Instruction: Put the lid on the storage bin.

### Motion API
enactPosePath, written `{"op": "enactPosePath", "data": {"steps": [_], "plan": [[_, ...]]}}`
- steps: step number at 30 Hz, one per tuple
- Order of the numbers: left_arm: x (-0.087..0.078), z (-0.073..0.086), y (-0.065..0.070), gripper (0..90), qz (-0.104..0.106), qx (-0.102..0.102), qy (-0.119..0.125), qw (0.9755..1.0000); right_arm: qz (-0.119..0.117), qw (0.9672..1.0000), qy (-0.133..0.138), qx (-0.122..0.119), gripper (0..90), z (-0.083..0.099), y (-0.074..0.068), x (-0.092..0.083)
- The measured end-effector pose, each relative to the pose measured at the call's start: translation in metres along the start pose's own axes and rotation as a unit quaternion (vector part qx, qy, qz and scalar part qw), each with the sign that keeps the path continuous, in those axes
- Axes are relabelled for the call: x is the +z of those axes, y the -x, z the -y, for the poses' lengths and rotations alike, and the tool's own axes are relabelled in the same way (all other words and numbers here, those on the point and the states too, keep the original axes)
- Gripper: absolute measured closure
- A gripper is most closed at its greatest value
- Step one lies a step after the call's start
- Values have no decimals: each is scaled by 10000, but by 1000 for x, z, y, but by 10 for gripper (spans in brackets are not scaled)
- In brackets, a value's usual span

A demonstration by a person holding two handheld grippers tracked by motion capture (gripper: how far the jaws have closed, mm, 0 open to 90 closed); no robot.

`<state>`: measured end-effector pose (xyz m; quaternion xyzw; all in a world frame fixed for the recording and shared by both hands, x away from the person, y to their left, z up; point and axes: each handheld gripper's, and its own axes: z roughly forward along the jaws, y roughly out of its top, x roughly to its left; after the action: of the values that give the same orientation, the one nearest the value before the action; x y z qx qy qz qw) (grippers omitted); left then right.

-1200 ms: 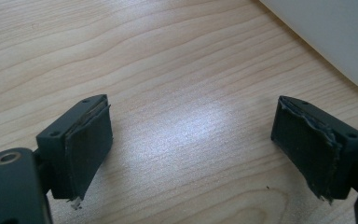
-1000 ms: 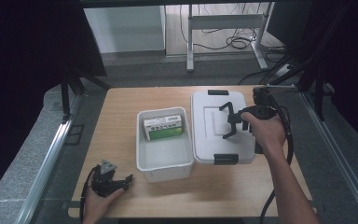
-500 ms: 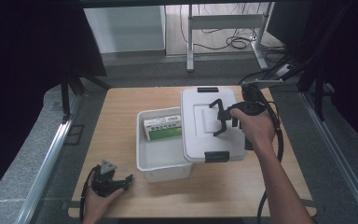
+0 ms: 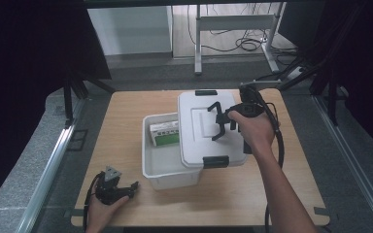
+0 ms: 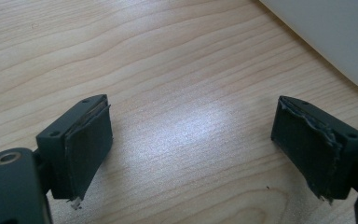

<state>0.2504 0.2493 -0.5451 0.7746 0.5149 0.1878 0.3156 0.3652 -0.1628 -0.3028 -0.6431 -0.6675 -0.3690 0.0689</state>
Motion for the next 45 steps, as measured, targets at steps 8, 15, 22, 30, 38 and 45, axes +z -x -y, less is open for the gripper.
{"op": "enactPosePath", "data": {"steps": [8,15,22,30,38,45], "plan": [[0,0,0,123,-1,2,3,10000,-67,9999,-95,-46,848,0,-9,9],[0,0,0,123,1,0,0,10000,-102,9998,-177,-89,848,1,-17,17],[0,0,0,123,4,3,-1,10000,-153,9994,-273,-123,847,3,-26,24],[0,0,0,122,7,7,-1,10000,-176,9991,-349,-162,847,4,-34,33],[0,0,-1,122,18,34,-15,10000,-205,9984,-499,-186,847,5,-49,48],[0,0,-1,122,22,38,-15,10000,-167,9979,-590,-227,847,6,-62,62]]}}
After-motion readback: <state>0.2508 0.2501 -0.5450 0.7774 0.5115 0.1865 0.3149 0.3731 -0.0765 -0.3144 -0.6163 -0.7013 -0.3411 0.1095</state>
